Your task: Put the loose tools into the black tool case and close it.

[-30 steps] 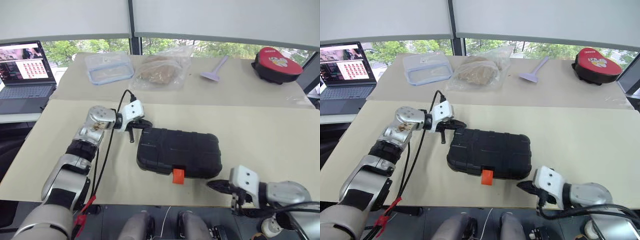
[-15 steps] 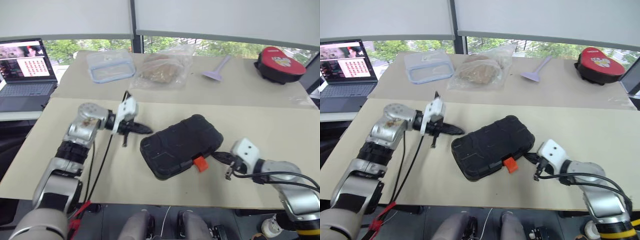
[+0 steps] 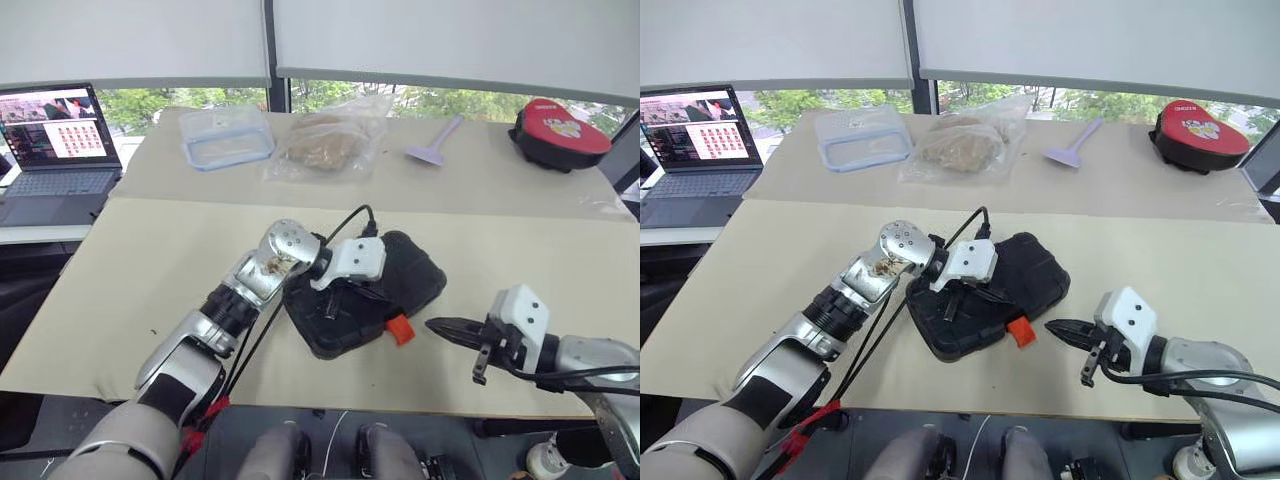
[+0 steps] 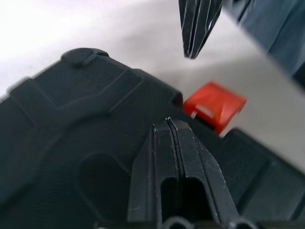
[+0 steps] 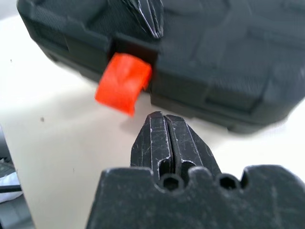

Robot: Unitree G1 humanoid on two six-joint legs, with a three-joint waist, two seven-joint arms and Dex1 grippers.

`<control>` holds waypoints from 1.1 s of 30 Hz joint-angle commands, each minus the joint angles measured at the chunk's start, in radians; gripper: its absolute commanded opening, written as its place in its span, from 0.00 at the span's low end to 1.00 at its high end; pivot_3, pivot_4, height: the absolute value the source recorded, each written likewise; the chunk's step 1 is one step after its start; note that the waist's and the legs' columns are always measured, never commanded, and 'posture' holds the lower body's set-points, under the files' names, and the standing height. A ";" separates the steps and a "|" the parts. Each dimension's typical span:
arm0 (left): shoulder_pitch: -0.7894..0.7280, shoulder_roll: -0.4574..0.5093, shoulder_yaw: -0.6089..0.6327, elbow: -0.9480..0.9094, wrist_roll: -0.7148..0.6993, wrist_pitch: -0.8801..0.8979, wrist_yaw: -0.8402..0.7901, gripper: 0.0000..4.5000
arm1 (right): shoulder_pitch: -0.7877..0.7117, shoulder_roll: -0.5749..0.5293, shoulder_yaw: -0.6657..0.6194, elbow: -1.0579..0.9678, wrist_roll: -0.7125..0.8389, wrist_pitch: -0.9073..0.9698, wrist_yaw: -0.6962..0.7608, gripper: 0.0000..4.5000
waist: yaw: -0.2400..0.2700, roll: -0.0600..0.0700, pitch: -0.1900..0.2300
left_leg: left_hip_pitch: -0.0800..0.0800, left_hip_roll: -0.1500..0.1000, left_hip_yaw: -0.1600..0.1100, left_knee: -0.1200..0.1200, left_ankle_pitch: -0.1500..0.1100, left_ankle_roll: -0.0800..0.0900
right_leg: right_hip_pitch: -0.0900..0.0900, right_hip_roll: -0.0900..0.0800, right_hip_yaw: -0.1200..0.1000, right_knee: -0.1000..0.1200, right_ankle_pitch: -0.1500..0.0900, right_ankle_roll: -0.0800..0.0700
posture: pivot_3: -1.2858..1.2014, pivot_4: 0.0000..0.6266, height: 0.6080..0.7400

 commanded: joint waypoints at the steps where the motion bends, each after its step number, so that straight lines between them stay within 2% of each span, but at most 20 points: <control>1: 0.053 0.045 -0.077 0.093 0.109 -0.023 -0.028 0.01 | -0.030 0.013 0.033 -0.052 0.004 0.021 -0.040 0.00 | 0.000 -0.001 -0.006 | 0.000 0.000 0.000 0.000 0.000 0.001 | 0.000 0.000 0.000 0.000 0.000 0.000 | 0.52 0.24 0.91; 4: 0.055 0.034 -0.059 0.090 0.093 -0.010 -0.028 0.01 | -0.045 0.021 0.085 -0.056 -0.015 0.026 -0.059 0.00 | 0.000 -0.003 -0.010 | 0.005 0.000 0.000 -0.001 -0.001 0.003 | 0.002 0.000 0.000 -0.002 0.000 0.000 | 0.52 0.24 0.91; 12: 0.034 -0.012 -0.020 0.104 0.072 0.024 0.009 0.01 | -0.028 0.009 0.206 -0.030 -0.104 0.020 -0.088 0.00 | 0.003 -0.006 -0.014 | 0.005 0.000 0.000 -0.001 -0.002 0.004 | 0.002 0.000 -0.001 -0.003 0.000 0.000 | 0.52 0.24 0.91; 26: 0.025 -0.026 0.001 0.100 0.069 0.020 0.015 0.01 | -0.010 0.040 0.233 0.006 -0.151 0.049 -0.137 0.00 | 0.005 -0.006 -0.014 | 0.005 0.000 0.000 -0.001 -0.002 0.005 | 0.002 0.000 -0.001 -0.004 0.000 0.001 | 0.52 0.24 0.91; 33: 0.012 -0.054 -0.004 0.109 0.080 0.008 0.024 0.01 | -0.036 0.102 0.291 0.022 -0.181 0.061 -0.191 0.00 | 0.006 -0.006 -0.014 | 0.004 0.000 0.000 -0.001 -0.003 0.005 | 0.002 0.000 -0.001 -0.005 0.000 0.001 | 0.52 0.24 0.91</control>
